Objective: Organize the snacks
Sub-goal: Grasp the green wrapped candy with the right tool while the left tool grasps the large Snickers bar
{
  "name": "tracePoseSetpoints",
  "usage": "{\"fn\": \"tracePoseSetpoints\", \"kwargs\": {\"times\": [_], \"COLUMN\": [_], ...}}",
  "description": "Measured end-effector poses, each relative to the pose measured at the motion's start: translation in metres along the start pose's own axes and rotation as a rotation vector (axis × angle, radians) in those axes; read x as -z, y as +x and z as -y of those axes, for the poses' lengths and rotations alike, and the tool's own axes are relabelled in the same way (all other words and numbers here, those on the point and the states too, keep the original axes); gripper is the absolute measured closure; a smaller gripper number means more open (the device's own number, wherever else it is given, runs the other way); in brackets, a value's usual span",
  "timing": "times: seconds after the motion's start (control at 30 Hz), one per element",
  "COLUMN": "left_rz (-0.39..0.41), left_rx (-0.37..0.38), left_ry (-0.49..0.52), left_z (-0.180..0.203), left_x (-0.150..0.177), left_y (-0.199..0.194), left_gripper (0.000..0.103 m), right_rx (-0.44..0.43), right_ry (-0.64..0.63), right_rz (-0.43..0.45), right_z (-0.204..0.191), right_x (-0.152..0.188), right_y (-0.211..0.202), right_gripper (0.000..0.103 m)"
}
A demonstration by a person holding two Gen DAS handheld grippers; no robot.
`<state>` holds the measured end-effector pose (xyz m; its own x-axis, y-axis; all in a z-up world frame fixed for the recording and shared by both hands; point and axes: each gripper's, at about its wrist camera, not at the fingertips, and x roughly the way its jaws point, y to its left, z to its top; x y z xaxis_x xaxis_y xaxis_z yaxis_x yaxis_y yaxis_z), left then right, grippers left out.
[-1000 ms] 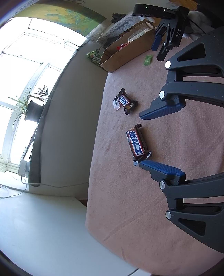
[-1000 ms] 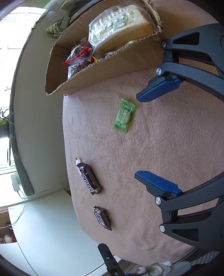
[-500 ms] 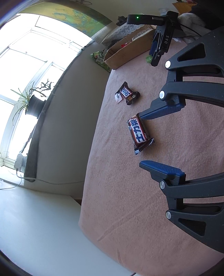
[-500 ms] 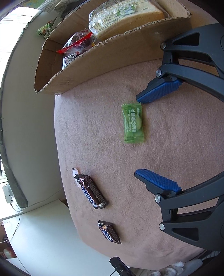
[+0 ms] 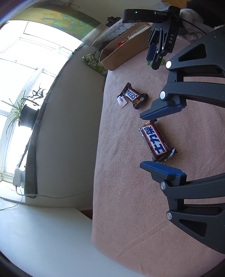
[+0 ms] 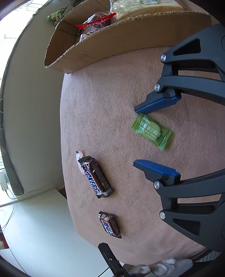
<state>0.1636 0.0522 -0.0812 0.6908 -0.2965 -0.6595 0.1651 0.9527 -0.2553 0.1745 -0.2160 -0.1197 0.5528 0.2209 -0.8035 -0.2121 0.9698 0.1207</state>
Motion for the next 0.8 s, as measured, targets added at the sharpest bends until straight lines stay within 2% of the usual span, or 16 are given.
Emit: {"fn": "tracePoseSetpoints", "kwargs": {"times": [0.13,0.3,0.47,0.53,0.67,0.73,0.8], "left_rz": [-0.063,-0.135,-0.193,-0.190,-0.181,-0.169,-0.166], "left_rx": [0.040,0.046,0.047,0.014,-0.038,-0.050,-0.071], "left_ry": [-0.003,-0.018,0.042,0.092,0.126,0.122,0.139], "left_z": [-0.002,-0.011,-0.001,0.007,0.016,0.017,0.020], "left_x": [-0.011,-0.004,0.012,0.017,0.019,0.019,0.020], "left_y": [0.022,0.038,0.038,0.036,0.035,0.035,0.036], "left_gripper": [0.055,0.052,0.052,0.052,0.052,0.058,0.070], "right_rx": [0.008,0.032,0.036,0.038,0.048,0.065,0.077], "right_ry": [0.019,-0.013,-0.029,-0.041,-0.049,-0.060,-0.070], "right_rz": [-0.001,-0.003,0.000,0.001,0.002,0.001,0.000], "right_z": [0.005,0.000,-0.006,-0.008,-0.011,-0.010,-0.007], "right_x": [0.007,0.015,0.014,0.013,0.012,0.013,0.015], "right_y": [-0.006,-0.008,-0.005,-0.005,-0.002,-0.002,-0.005], "right_gripper": [0.046,0.046,0.046,0.046,0.053,0.062,0.074]}}
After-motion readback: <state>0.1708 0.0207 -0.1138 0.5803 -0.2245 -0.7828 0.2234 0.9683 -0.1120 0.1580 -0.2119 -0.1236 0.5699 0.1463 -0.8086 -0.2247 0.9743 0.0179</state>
